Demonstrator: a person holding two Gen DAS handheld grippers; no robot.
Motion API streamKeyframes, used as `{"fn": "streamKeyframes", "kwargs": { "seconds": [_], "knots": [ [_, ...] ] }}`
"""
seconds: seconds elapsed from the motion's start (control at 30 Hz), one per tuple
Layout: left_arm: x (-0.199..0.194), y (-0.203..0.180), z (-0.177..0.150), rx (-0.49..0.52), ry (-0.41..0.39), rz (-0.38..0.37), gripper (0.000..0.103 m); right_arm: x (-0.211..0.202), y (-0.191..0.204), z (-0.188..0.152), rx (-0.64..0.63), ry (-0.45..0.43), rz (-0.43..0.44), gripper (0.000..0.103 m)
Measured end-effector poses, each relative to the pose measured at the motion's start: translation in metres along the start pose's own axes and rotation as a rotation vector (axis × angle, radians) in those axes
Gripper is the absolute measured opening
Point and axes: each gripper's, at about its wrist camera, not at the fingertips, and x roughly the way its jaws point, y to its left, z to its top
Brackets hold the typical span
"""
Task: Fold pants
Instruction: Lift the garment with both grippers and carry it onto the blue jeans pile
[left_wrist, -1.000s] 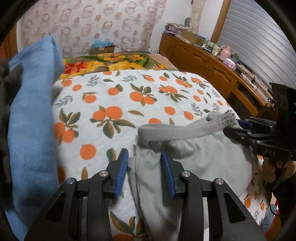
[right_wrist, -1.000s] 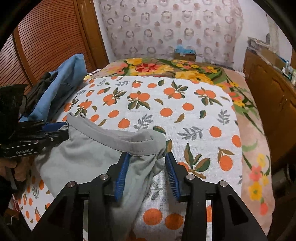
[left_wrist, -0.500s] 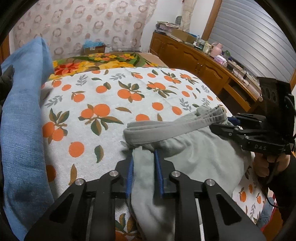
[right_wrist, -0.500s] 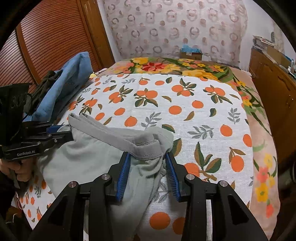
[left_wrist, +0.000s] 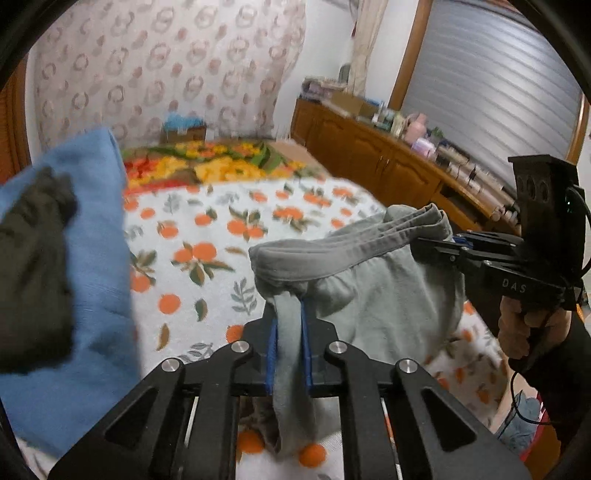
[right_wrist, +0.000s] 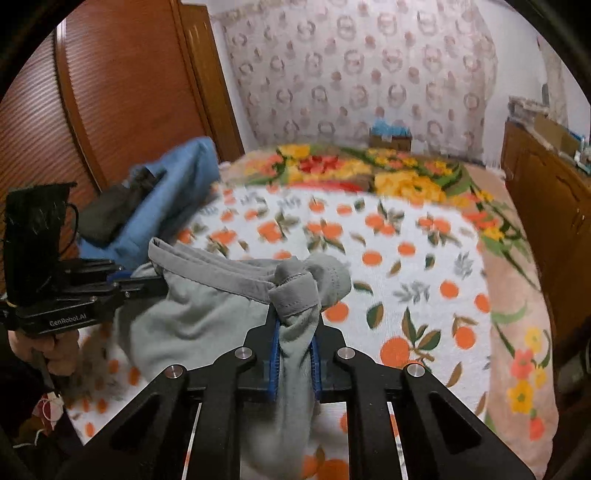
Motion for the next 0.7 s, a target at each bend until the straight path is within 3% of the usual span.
{"fn": "streamKeyframes", "kwargs": {
  "seconds": [0.17, 0.4, 0.57, 0.7],
  "knots": [
    [-0.052, -0.008, 0.006, 0.035, -0.112, 0.052, 0.012, -0.038, 0.028, 0.013, -0.054, -0.093, -0.009, 0.013],
    [-0.102, -0.001, 0.006, 0.046, -0.199, 0.092, 0.012, -0.062, 0.065, 0.025, -0.112, -0.165, -0.003, 0.013],
    [-0.135, 0.03, 0.004, 0.016, -0.251, 0.147, 0.012, -0.063, 0.093, 0.034, -0.156, -0.202, 0.033, 0.013],
    [-0.159, 0.064, -0.002, -0.013, -0.279, 0.202, 0.012, -0.041, 0.119, 0.045, -0.194, -0.215, 0.076, 0.013]
  ]
}}
